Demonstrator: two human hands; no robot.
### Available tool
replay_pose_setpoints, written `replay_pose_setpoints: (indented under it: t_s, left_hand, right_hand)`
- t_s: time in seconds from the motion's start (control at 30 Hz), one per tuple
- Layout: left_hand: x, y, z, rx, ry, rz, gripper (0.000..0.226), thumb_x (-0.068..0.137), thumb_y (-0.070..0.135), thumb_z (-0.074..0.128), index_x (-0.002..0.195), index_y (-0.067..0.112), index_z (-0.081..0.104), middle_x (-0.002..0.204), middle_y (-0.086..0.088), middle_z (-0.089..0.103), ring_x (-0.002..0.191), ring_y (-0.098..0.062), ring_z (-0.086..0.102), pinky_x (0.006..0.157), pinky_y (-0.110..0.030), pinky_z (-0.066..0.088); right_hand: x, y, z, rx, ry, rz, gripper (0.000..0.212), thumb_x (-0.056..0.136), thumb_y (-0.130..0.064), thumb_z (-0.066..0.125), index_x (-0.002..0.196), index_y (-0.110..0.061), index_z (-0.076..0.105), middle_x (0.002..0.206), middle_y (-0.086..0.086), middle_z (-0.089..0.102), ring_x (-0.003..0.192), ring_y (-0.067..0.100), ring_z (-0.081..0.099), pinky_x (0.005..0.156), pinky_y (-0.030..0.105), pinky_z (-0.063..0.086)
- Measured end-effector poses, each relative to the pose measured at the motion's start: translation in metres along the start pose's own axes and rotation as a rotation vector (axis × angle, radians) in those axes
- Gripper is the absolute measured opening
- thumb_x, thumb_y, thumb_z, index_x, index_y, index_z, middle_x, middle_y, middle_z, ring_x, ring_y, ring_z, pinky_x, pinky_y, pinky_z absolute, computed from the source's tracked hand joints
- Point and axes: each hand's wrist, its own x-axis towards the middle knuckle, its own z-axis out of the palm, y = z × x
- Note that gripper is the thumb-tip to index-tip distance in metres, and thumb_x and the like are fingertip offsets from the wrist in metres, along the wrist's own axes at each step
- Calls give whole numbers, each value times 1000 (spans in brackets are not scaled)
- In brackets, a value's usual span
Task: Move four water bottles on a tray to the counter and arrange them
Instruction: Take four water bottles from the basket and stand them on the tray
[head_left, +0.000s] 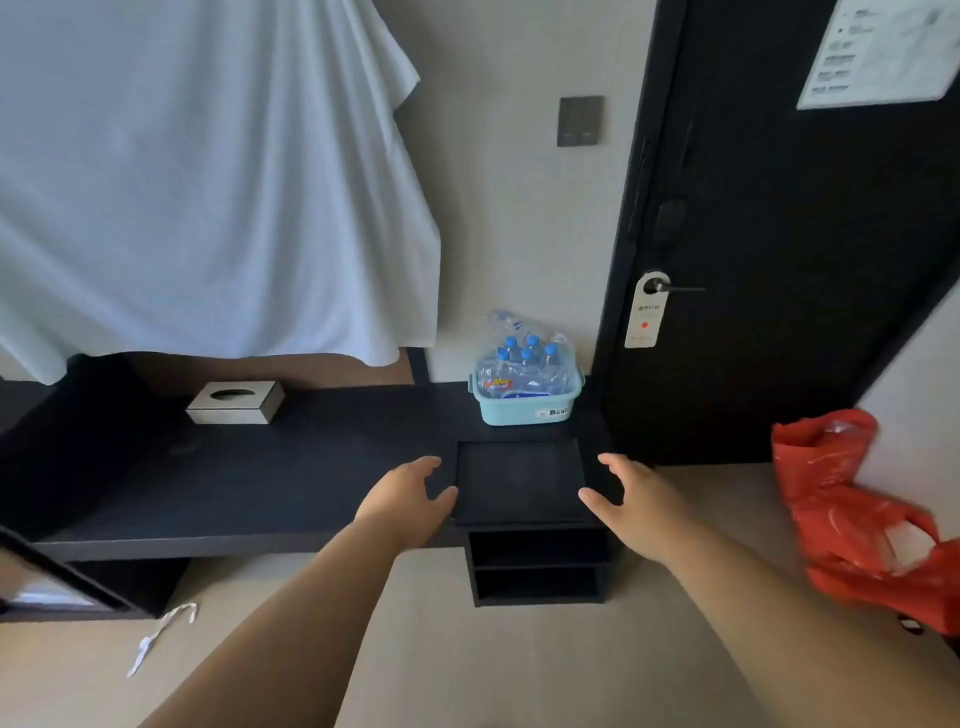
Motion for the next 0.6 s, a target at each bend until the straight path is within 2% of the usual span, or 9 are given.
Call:
replay_pose_setpoints:
  t_s: [0.13,0.33,0.6]
  left_hand:
    - [57,-12,-20,16,-24,-10,65,90,58,55,149,34,41,143,10,55,123,-15,56,93,-31,50]
    - [130,-26,-36,36,-55,23,65,90,58,55,149,34,42,143,10,54,122,-15,56,95,-33,50]
    - [199,-27,-25,-9,-87,22,65,89,58,56,148,34,43,142,11,55,128,-14,53,99,-33,48]
  right_hand:
    - [47,-13,3,15,-29,55,76,90,-76,50,155,-38,35,156,-7,49,131,18,57,95,34,53]
    - [110,-32,10,26,-12,86,74,92,-72,52,155,-37,36,154,-8,50,124,15,60,89,30,50]
    - [177,-27,14,24,-16,106,74,94,-68,55,157,-34,36,155,-6,50,130,16,57,98,34,52]
